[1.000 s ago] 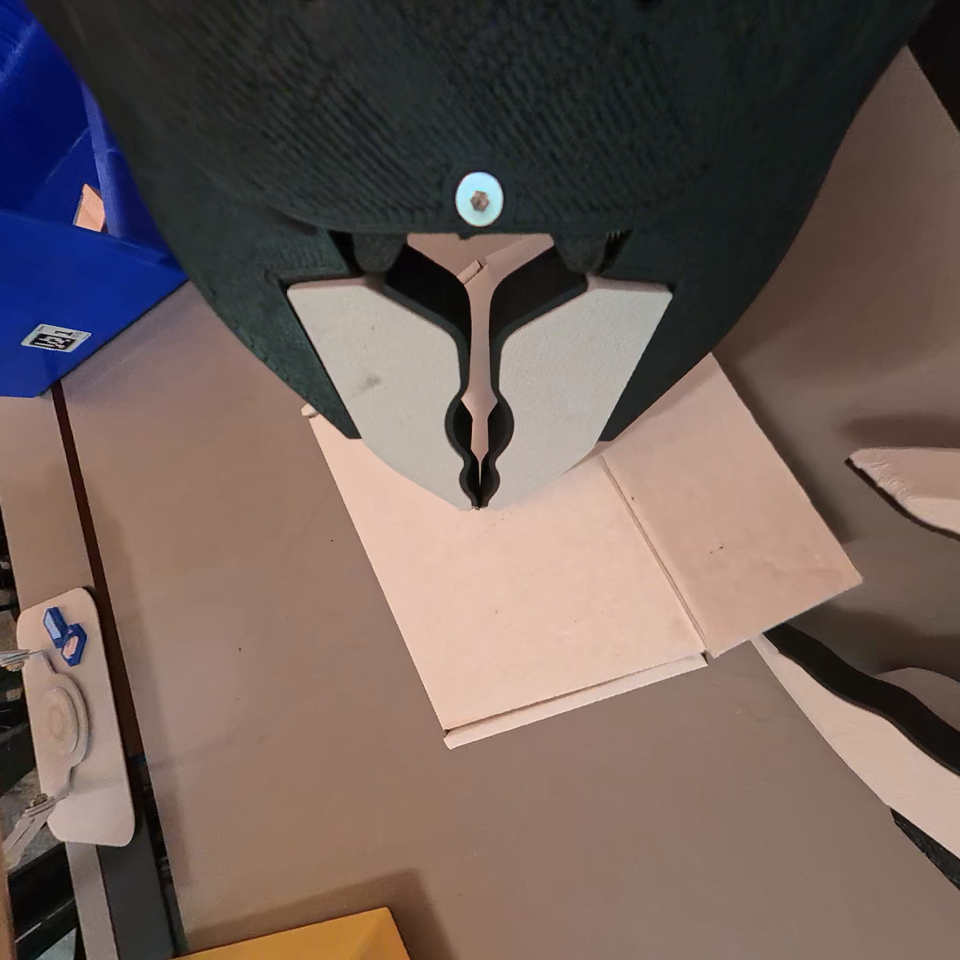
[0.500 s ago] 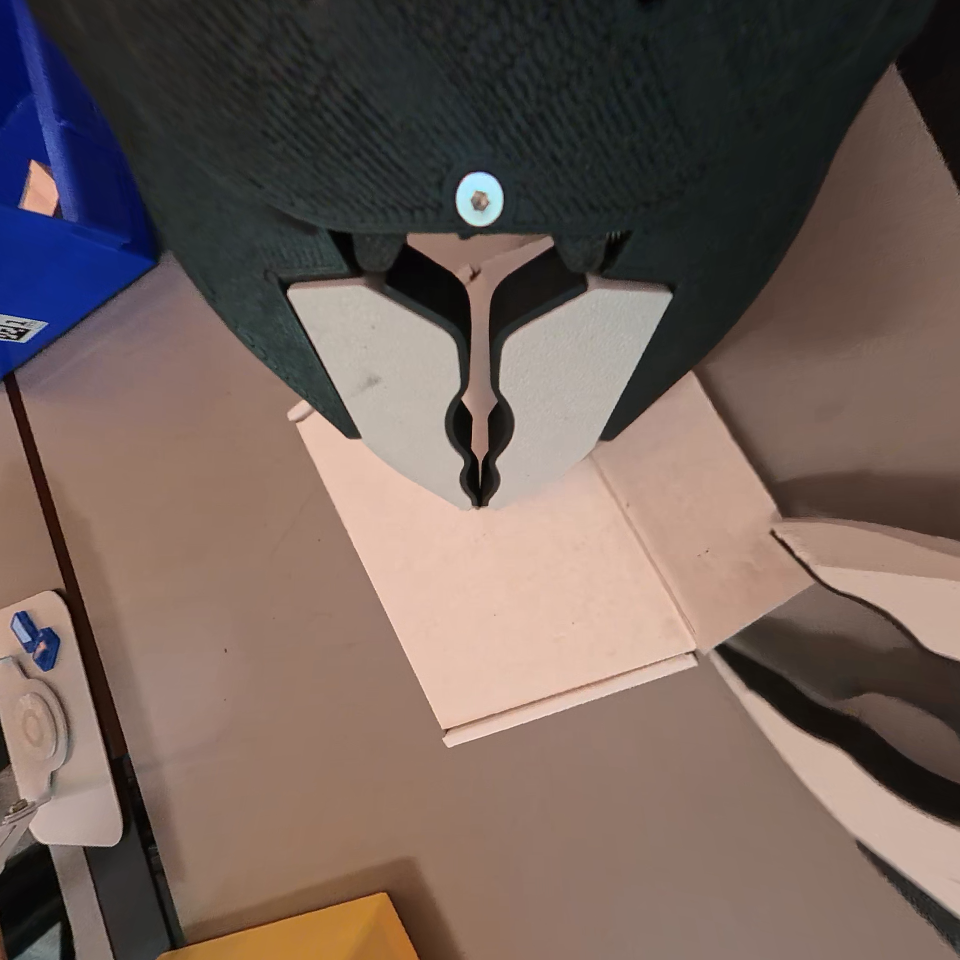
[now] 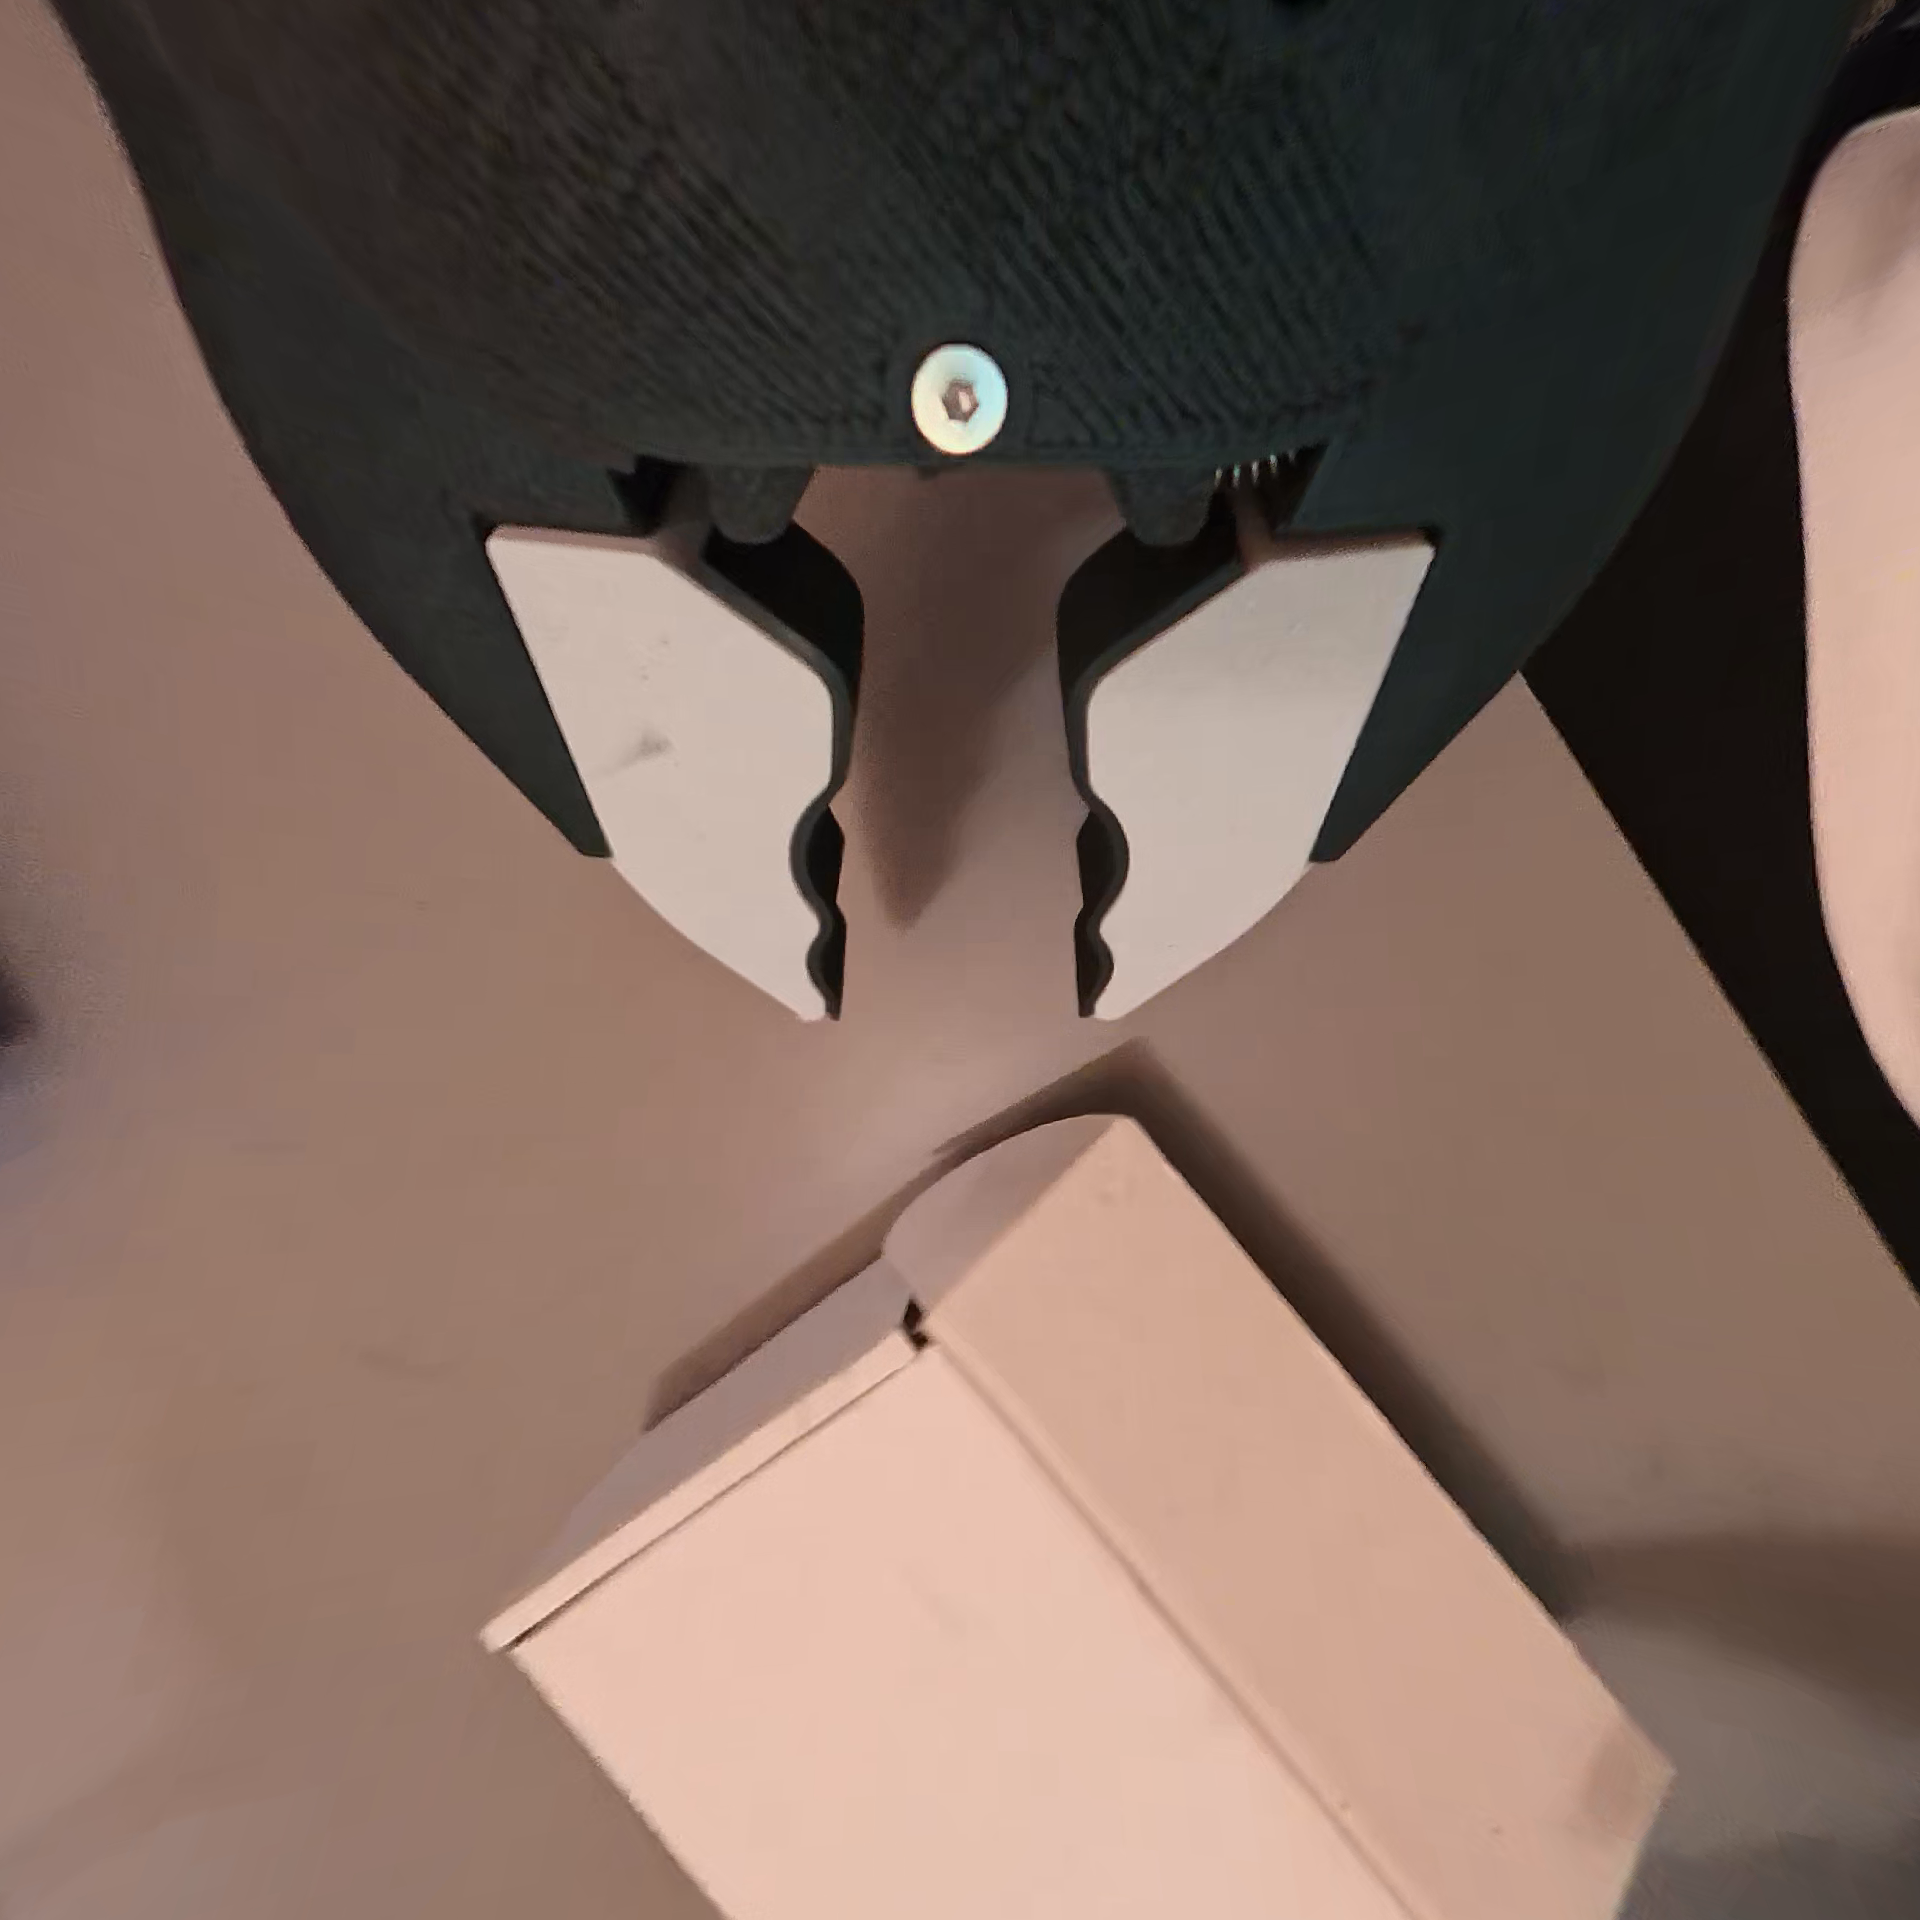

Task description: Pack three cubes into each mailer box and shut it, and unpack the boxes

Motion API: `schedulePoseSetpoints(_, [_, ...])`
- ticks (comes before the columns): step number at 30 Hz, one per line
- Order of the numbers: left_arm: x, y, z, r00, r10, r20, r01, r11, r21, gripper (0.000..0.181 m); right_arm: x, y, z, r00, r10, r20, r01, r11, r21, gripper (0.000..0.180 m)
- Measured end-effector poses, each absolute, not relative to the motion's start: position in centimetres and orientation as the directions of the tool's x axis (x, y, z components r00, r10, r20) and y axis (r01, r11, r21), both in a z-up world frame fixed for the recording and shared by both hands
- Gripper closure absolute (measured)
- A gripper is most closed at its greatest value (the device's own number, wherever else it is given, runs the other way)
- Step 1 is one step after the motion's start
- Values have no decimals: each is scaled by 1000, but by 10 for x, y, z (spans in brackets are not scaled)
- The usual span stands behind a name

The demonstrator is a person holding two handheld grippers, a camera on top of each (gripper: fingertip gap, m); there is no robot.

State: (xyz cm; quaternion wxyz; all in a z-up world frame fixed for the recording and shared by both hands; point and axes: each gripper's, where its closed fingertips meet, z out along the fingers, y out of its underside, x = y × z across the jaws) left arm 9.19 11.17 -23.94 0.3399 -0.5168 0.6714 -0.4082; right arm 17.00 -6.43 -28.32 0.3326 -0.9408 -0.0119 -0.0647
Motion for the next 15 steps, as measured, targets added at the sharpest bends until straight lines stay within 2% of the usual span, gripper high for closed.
schedulePoseSetpoints(1, [96, 112, -239, -235, -972, -25, -415, 124, -901, 113, 166, -63, -287, 995, -13, 99, 55, -760, -648, 138])
schedulePoseSetpoints(4, [111, 112, -237, -226, -974, -19, -428, 117, -896, 112, 159, -50, -287, 999, -38, -12, -34, -666, -745, 135])
schedulePoseSetpoints(6, [122, 108, -233, -252, -966, -51, -432, 160, -887, 111, 155, -46, -291, 1000, -4, -3, -5, -670, -743, 132])
schedulePoseSetpoints(10, [146, 115, -227, -261, -947, -186, -471, 294, -832, 110, 173, -46, -296, 943, 38, 329, 257, -712, -654, 128])
schedulePoseSetpoints(13, [163, 127, -229, -226, -961, -162, -556, 263, -789, 120, 161, -38, -291, 857, 136, 496, 463, -627, -627, 129])
schedulePoseSetpoints(15, [178, 134, -234, -186, -977, -104, -599, 196, -776, 141, 157, -34, -290, 789, 156, 594, 555, -595, -581, 129])
